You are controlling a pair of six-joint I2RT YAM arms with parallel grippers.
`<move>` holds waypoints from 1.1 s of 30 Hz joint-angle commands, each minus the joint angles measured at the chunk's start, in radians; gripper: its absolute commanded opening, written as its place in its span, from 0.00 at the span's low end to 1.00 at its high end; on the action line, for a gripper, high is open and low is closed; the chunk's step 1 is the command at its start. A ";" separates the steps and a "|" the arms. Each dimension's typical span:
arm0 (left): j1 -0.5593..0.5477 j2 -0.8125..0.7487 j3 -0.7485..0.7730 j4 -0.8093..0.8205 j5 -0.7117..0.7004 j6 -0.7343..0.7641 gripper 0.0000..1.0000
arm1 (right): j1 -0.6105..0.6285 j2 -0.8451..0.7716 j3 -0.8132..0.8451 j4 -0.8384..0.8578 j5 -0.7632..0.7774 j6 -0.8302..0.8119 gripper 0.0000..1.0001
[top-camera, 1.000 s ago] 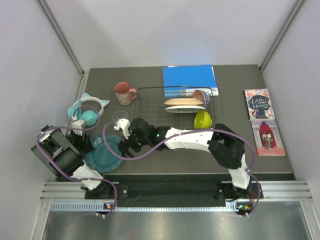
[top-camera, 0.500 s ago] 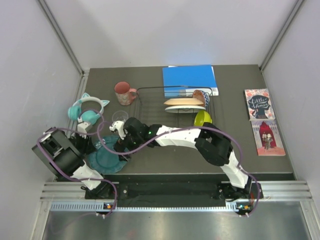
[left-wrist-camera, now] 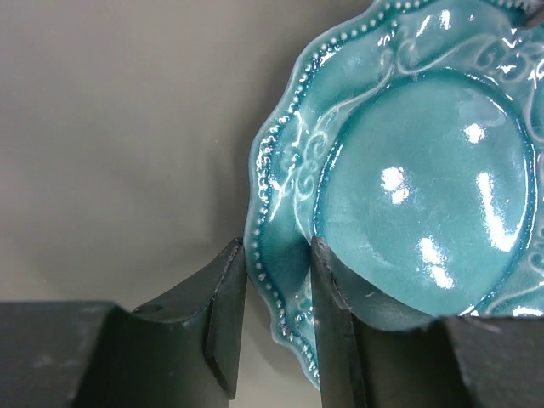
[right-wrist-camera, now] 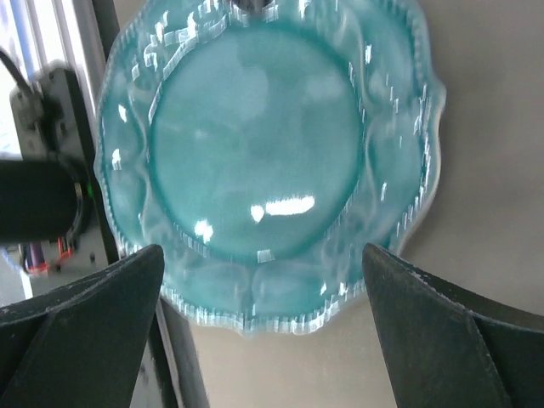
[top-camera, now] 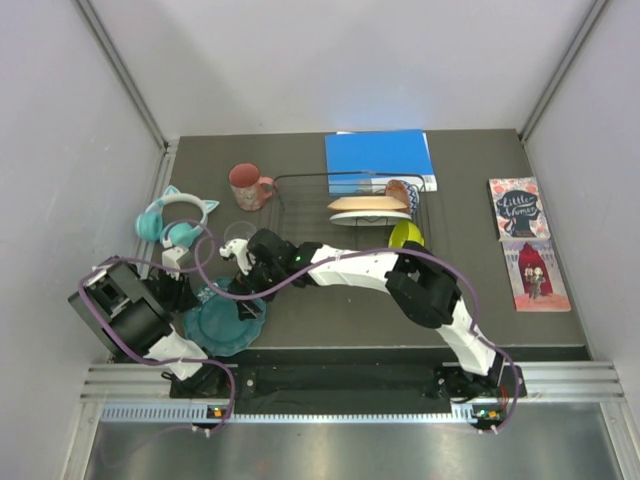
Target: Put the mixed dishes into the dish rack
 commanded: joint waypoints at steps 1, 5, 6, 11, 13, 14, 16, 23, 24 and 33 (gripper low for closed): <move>-0.006 0.020 -0.038 0.009 -0.136 0.044 0.25 | -0.002 -0.154 -0.118 -0.038 0.065 -0.025 1.00; -0.008 0.020 -0.037 0.012 -0.146 0.033 0.24 | -0.002 -0.222 -0.196 -0.036 0.066 -0.029 1.00; -0.008 0.020 -0.035 0.012 -0.148 0.030 0.24 | -0.002 -0.227 -0.201 -0.042 0.063 -0.028 1.00; -0.008 0.006 -0.040 0.008 -0.143 0.030 0.17 | -0.002 -0.170 -0.171 -0.056 0.059 -0.012 1.00; -0.008 -0.011 -0.044 0.006 -0.134 0.030 0.12 | -0.002 -0.132 -0.146 -0.064 0.046 0.000 1.00; -0.009 -0.015 -0.046 0.006 -0.134 0.030 0.11 | -0.002 -0.118 -0.122 -0.064 0.037 0.010 1.00; -0.009 -0.024 -0.052 0.009 -0.131 0.030 0.09 | -0.016 -0.084 -0.096 -0.044 -0.025 0.041 1.00; -0.009 -0.032 -0.067 0.021 -0.130 0.028 0.08 | -0.007 0.003 0.006 -0.099 -0.095 0.031 0.93; -0.009 -0.034 -0.073 0.021 -0.127 0.028 0.08 | -0.007 0.009 0.010 -0.097 -0.099 0.032 0.89; -0.042 -0.077 -0.080 0.021 -0.061 -0.025 0.06 | -0.005 0.037 0.064 -0.100 -0.213 0.058 0.36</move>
